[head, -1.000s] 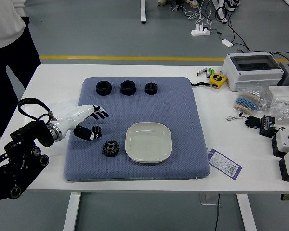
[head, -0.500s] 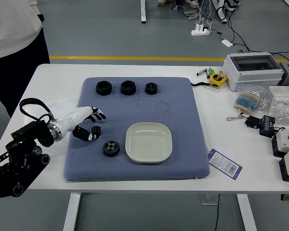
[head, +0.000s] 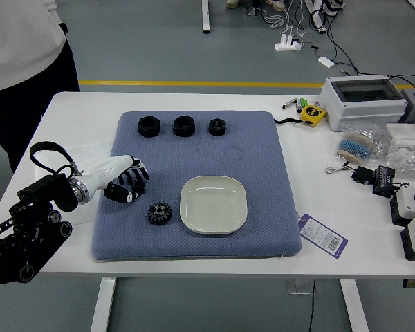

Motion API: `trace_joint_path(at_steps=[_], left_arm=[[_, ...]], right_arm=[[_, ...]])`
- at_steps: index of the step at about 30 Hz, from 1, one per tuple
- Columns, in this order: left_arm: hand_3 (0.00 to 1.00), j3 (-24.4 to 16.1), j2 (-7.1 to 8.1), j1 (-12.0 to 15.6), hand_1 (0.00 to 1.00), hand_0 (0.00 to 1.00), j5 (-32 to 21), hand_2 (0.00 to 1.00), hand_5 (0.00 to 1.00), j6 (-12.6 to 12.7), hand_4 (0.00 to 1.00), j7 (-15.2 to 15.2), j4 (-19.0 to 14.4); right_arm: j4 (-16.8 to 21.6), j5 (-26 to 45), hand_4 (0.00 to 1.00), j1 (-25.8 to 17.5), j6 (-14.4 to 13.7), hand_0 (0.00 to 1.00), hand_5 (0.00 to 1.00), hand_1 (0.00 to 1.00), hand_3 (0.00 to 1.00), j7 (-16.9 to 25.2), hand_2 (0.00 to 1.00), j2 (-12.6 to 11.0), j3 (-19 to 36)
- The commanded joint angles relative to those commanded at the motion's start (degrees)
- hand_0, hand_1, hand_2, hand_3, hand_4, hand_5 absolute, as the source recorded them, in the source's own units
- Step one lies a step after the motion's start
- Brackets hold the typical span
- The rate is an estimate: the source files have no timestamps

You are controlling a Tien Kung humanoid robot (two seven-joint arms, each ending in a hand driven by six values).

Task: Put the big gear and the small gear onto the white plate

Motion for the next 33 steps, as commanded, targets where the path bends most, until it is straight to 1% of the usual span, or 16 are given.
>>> trace_joint_path(at_steps=[4,5,10,11,12,16,17,24,33], left_arm=[[0.529,0.1,0.02,0.1,0.422,0.343,-0.3,0.485,0.002,-0.4,0.679,0.1,0.0],[0.512,0.1,0.04,0.2,0.398,0.331,-0.4,0.464,0.002,-0.5,0.747,0.1,0.0],[0.512,-0.4,0.03,0.5,0.398,0.331,-0.3,0.464,0.002,-0.7,0.747,0.1,-0.6],[0.497,-0.6,-0.01,0.6,0.367,0.322,-0.2,0.443,0.002,-0.7,0.775,0.1,-0.8],[0.497,-0.6,-0.02,0.7,0.367,0.322,-0.2,0.443,0.002,-0.6,0.775,0.1,-0.8],[0.497,-1.5,-0.13,1.2,0.367,0.322,0.0,0.443,0.002,-0.6,0.775,0.2,-2.5],[0.49,-1.7,-0.13,1.2,0.353,0.315,0.0,0.433,0.002,-0.6,0.781,0.2,-2.9],[0.491,-3.5,-0.29,1.5,0.348,0.314,-0.1,0.43,0.002,-0.4,0.782,0.5,-7.8],[0.491,-2.2,-0.96,1.6,0.341,0.314,-2.0,0.428,0.002,-0.2,0.777,0.8,-14.1]], right_arm=[[0.0,0.0,0.843,0.0,0.0,0.651,0.685,0.648,0.586,0.0,0.738,0.0,0.0],[0.0,0.0,0.843,0.0,0.0,0.651,0.685,0.648,0.586,0.0,0.738,0.0,0.0],[0.0,0.0,0.843,0.0,0.1,0.651,0.685,0.648,0.586,0.0,0.738,-0.1,0.0],[0.0,0.0,0.843,0.0,0.1,0.651,0.685,0.648,0.586,0.0,0.738,-0.1,0.0],[0.0,0.0,0.843,0.0,0.1,0.651,0.685,0.648,0.586,0.0,0.738,-0.1,0.0],[0.0,0.0,0.843,0.0,0.1,0.651,0.685,0.648,0.586,0.0,0.738,0.0,0.0],[0.0,0.1,0.843,0.0,0.1,0.65,0.685,0.648,0.586,0.1,0.738,0.0,0.0],[0.0,-0.2,0.843,-0.1,0.1,0.651,0.684,0.648,0.586,0.0,0.738,0.0,0.1],[0.0,-0.6,0.843,-0.3,0.1,0.651,0.684,0.648,0.586,-0.2,0.738,0.0,0.4]])
